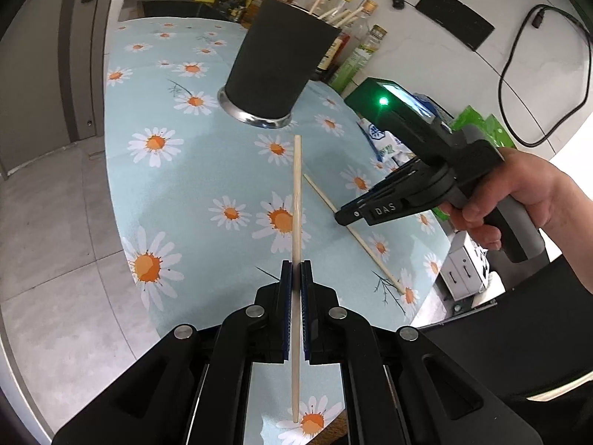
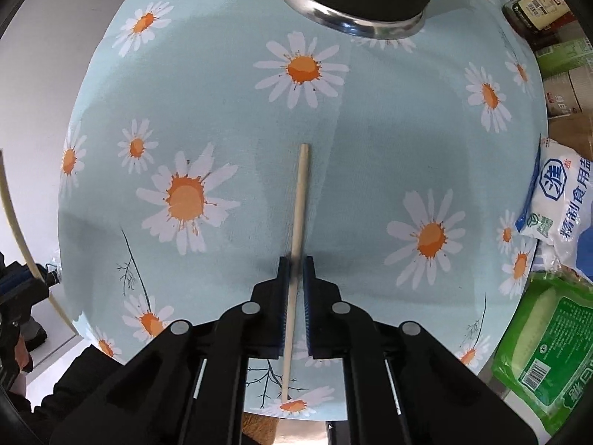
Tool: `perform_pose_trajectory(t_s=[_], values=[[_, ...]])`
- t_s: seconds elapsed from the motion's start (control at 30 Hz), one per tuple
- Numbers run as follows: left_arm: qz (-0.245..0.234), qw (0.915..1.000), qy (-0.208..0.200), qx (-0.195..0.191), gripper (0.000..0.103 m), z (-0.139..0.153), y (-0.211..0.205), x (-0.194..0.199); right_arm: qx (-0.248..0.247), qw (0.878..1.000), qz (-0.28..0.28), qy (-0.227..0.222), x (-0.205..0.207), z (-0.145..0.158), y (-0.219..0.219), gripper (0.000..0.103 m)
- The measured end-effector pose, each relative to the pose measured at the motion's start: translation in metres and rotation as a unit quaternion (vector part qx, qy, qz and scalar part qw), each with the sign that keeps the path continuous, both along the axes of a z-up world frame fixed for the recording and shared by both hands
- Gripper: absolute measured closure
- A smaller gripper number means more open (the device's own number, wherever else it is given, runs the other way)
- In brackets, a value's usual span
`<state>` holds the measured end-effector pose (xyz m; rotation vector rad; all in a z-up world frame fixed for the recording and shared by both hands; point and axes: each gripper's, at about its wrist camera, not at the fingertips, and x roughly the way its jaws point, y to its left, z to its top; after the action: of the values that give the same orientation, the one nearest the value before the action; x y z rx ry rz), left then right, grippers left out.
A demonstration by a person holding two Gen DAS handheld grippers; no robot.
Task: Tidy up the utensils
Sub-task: 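Lift the left tool's chopstick while the right tool closes on the other chopstick, then carry both held chopsticks up above the black holder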
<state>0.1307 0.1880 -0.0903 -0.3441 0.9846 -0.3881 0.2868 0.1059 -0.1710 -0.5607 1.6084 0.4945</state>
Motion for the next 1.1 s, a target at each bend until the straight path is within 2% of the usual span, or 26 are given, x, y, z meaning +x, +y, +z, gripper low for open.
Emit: perform_pose_trajectory(t_s=[0.2,0.27,0.53,0.73,0.87,1.1], values=[[-0.008,0.9997,0.002,-0.021,0.099,-0.006,-0.001,0.002,0.003,1.0,-0.011,-0.004,0.003,0.003,0.0,0.097],[-0.006,0.9997,0.004,-0.021,0.099,-0.006,-0.002,0.004,0.01,1.0,-0.014,-0.004,0.007,0.003,-0.014,0.097],[0.024,0.9995,0.0,-0.021,0.099,0.001,-0.003,0.02,0.068,0.997,-0.021,0.008,0.018,0.012,-0.042,0.097],[0.046,0.9989,-0.003,-0.005,0.099,0.002,-0.022,0.038,0.134,0.991,0.016,0.022,0.024,0.023,-0.062,0.097],[0.072,0.9973,-0.002,0.009,0.099,0.004,-0.032,0.052,0.202,0.978,0.041,0.027,0.034,0.042,-0.076,0.097],[0.136,0.9899,-0.03,0.025,0.099,0.02,-0.049,0.069,0.33,0.942,0.061,0.015,0.054,0.073,-0.105,0.097]])
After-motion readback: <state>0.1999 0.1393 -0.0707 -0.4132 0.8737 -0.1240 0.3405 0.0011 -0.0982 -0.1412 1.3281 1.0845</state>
